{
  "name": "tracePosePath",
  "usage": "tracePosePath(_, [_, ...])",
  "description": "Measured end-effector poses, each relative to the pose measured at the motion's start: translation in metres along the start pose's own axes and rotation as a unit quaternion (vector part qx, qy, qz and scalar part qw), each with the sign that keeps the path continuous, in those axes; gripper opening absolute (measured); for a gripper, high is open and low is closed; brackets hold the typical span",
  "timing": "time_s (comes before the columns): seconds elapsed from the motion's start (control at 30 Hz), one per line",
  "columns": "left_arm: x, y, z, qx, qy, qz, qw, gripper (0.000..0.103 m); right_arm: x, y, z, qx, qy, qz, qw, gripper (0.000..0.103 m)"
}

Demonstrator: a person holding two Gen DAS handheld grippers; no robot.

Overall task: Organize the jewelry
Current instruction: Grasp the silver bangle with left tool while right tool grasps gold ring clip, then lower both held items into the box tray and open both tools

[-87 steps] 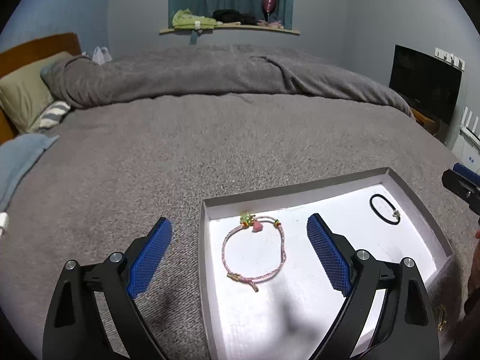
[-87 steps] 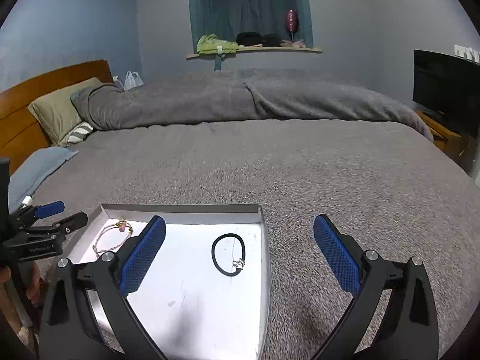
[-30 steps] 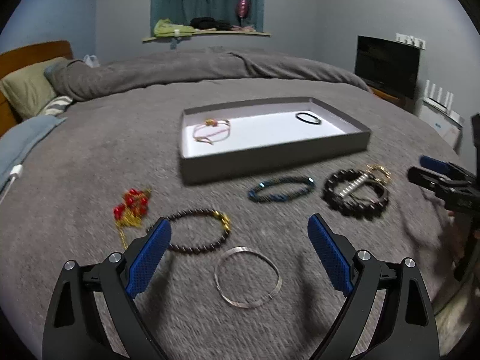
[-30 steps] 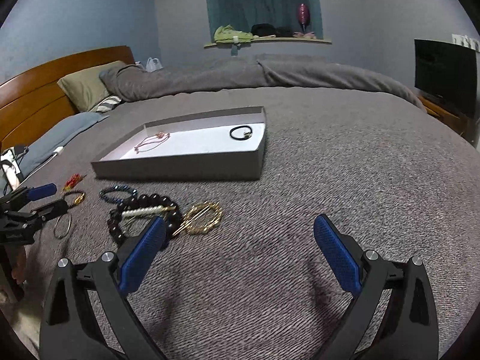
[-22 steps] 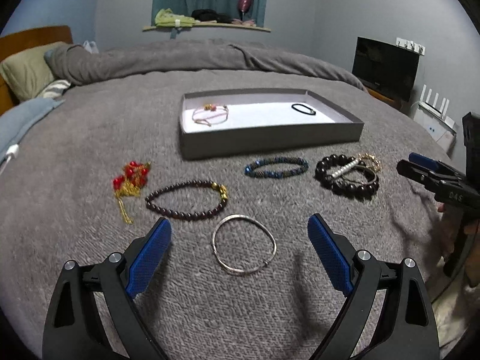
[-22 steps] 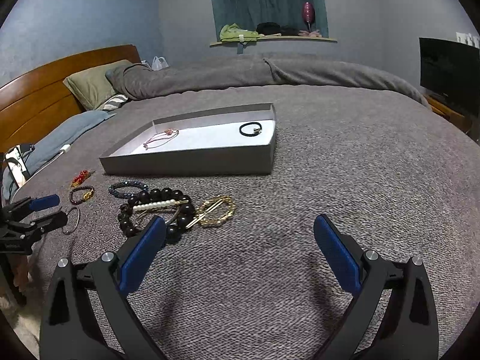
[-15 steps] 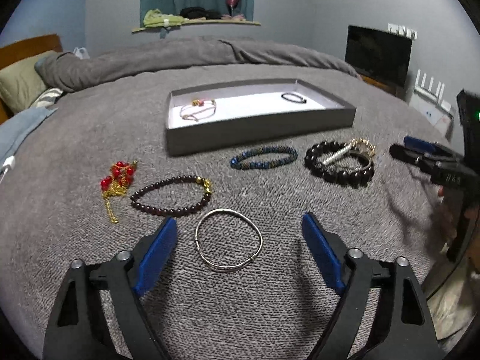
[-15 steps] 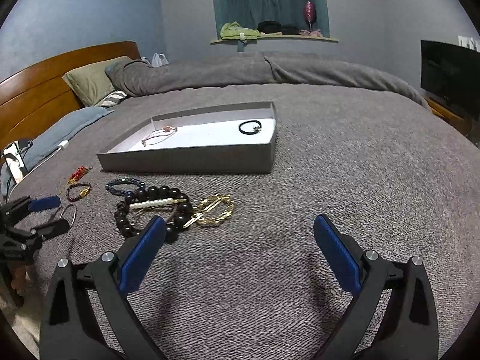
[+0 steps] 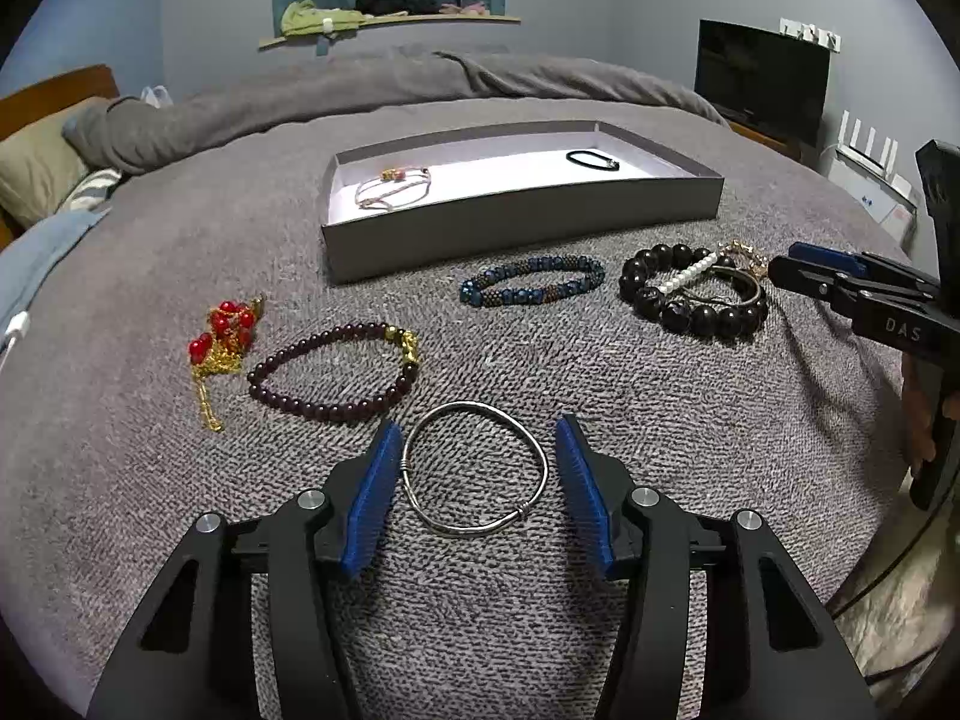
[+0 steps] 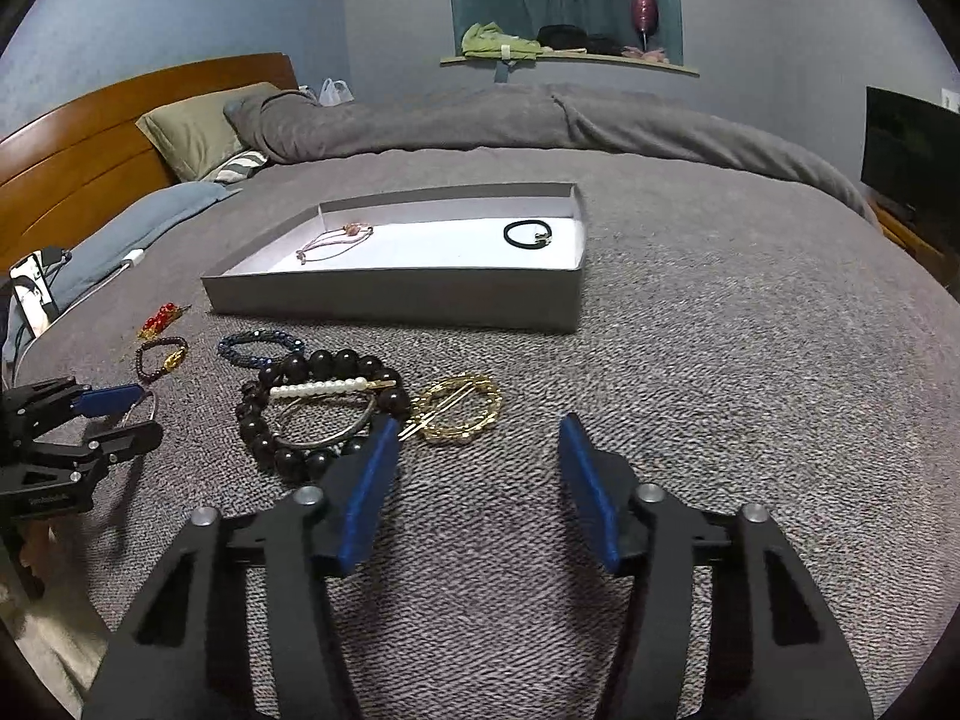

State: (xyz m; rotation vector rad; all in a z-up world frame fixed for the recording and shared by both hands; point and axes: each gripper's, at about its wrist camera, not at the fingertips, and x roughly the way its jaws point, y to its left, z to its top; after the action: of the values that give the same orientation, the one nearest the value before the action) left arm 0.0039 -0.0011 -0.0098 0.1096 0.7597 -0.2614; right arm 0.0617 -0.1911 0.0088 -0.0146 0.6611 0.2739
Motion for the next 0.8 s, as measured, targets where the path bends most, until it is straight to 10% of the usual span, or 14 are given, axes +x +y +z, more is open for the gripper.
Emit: tracePosePath(0.8, [0.001, 0.001, 0.000, -0.002, 0.000, -0.005, 1.0000, 0.050, 0.018, -0.003, 0.011, 0.033, 0.021, 0.006, 0.999, 0.032])
